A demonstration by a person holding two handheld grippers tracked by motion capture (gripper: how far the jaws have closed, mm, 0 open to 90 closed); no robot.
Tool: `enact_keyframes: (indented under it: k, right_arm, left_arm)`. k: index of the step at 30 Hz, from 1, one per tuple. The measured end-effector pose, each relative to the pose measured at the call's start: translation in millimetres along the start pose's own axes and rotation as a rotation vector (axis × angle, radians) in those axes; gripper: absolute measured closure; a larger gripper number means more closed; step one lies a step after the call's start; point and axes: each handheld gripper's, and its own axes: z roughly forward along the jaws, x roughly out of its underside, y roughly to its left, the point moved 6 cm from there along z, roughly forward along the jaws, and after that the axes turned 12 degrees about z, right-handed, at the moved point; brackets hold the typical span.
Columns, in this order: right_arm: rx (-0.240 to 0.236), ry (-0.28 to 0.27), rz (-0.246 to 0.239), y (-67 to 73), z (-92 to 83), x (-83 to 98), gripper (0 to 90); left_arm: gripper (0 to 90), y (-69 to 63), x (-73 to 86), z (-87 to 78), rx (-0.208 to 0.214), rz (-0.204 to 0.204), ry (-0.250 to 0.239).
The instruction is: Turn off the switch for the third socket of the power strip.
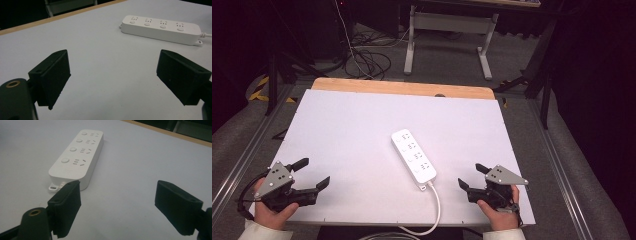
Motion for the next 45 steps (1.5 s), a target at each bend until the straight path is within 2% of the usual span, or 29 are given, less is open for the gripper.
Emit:
enact_keyframes:
  k: [18, 24, 26, 31, 35, 38, 45]
  right_arm:
    - [0.008, -0.008, -0.015, 0.2, -1.4, -1.6, 21.1]
    - [0.006, -0.006, -0.019, 1.5, -1.3, -2.3, 21.3]
    - [0.000, -0.003, -0.029, 2.7, -1.4, -2.9, 22.5]
    - [-0.002, 0.004, -0.057, 6.9, -0.8, -4.3, 26.0]
    - [-0.003, 0.008, -0.067, 8.6, 0.2, -8.9, 29.1]
    - [-0.005, 0.027, -0.080, 10.9, 0.5, -14.2, 35.2]
    - [-0.037, 0.039, -0.067, 18.3, 5.4, -31.1, 35.9]
  left_arm:
    - [11.8, -0.3, -0.6, 0.1, -0.011, -0.006, -0.007]
    - [11.7, -0.3, -0.4, 0.9, -0.026, 0.017, 0.004]
    - [11.7, -0.4, -0.9, 0.3, -0.029, 0.027, 0.004]
    - [11.5, -0.9, -1.1, 0.2, -0.026, 0.019, 0.002]
    - [11.6, -0.4, -1.1, 0.0, -0.029, 0.022, 0.003]
    - [11.6, -1.0, -1.2, 0.2, -0.027, 0.016, 0.001]
    - [11.6, -1.1, -1.1, 0.0, -0.030, 0.019, 0.004]
